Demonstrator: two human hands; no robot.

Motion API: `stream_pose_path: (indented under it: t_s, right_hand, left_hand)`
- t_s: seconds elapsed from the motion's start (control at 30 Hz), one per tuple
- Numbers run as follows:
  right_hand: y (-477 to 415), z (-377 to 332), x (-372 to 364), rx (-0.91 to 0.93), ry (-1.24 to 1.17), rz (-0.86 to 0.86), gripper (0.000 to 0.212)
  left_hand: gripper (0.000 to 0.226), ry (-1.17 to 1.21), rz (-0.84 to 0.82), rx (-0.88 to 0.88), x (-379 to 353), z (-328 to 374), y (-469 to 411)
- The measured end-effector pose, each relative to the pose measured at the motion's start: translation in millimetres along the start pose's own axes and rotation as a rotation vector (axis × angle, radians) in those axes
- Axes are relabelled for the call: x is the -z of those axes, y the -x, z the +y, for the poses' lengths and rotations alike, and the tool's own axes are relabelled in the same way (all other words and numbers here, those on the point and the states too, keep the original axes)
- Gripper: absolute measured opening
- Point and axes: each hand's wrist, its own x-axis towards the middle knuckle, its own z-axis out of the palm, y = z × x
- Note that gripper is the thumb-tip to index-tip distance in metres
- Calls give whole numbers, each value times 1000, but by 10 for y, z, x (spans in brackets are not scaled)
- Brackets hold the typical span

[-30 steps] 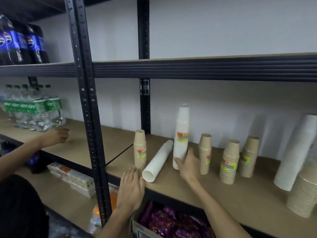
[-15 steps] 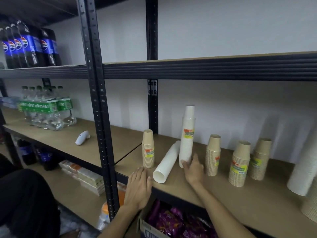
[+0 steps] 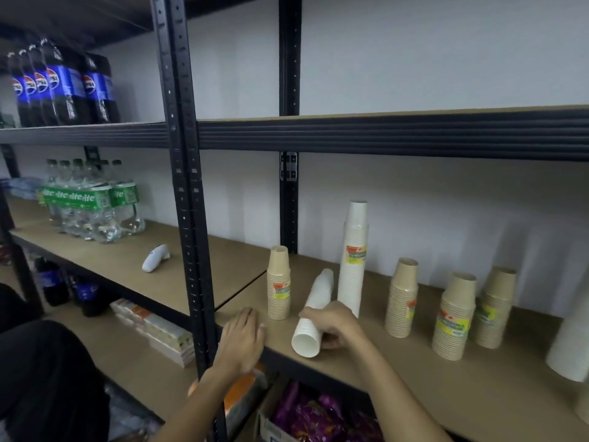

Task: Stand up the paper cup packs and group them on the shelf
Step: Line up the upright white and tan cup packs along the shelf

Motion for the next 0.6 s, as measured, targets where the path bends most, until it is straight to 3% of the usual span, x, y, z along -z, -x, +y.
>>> stream_pose_path:
  t_s: [0.07,0.13,0.23,0.4,0.6]
  right_hand:
    - [6,0,1,112,98,-3,47]
    - [1,-34,6,262,238,120,48]
    - [-106,-116,-9,412,154,275,44]
    - [-382,28,-262,479,20,307,38]
    - [-533,80,-374,488,-104,349,53]
  left_hand:
    - [84,5,13,-12,-6,-11,3]
    - [88,11,22,-21,-8,-7,13]
    - [81,12,28,-24,-7,-13,12]
    - [89,15,47,-37,-33,-29,13]
    - [58,20,35,-43,-37,-30,1]
